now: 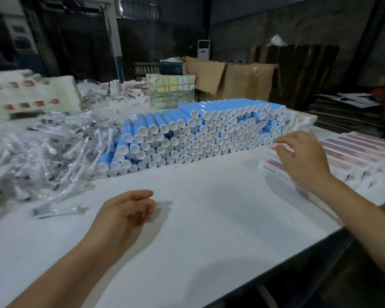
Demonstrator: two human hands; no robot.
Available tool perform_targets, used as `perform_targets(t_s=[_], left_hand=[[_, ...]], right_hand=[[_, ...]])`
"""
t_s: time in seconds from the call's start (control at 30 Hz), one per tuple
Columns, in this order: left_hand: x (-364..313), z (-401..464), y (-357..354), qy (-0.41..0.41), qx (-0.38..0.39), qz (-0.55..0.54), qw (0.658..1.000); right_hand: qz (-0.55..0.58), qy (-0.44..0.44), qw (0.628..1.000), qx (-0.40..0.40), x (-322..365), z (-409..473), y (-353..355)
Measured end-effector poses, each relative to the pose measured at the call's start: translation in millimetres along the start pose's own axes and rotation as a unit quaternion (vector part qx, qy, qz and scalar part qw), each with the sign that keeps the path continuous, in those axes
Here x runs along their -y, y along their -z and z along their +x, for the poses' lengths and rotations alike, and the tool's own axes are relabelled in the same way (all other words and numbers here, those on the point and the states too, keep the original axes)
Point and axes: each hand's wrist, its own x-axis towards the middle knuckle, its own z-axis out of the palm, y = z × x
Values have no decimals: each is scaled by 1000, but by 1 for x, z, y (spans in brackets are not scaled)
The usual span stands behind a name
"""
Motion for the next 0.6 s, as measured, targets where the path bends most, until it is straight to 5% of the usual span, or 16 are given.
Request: perform_targets(t_s=[0.23,0.43,0.6], left_hand=[[-3,-9,-5,11,20,5,1000],[0,-7,0,8,65,31,997],[3,-4,1,6,104,42,994]], right_hand=[[199,158,959,122,139,-23,-52],[156,230,922,270,168,-64,-102],[143,262,907,296,164,-67,-106]])
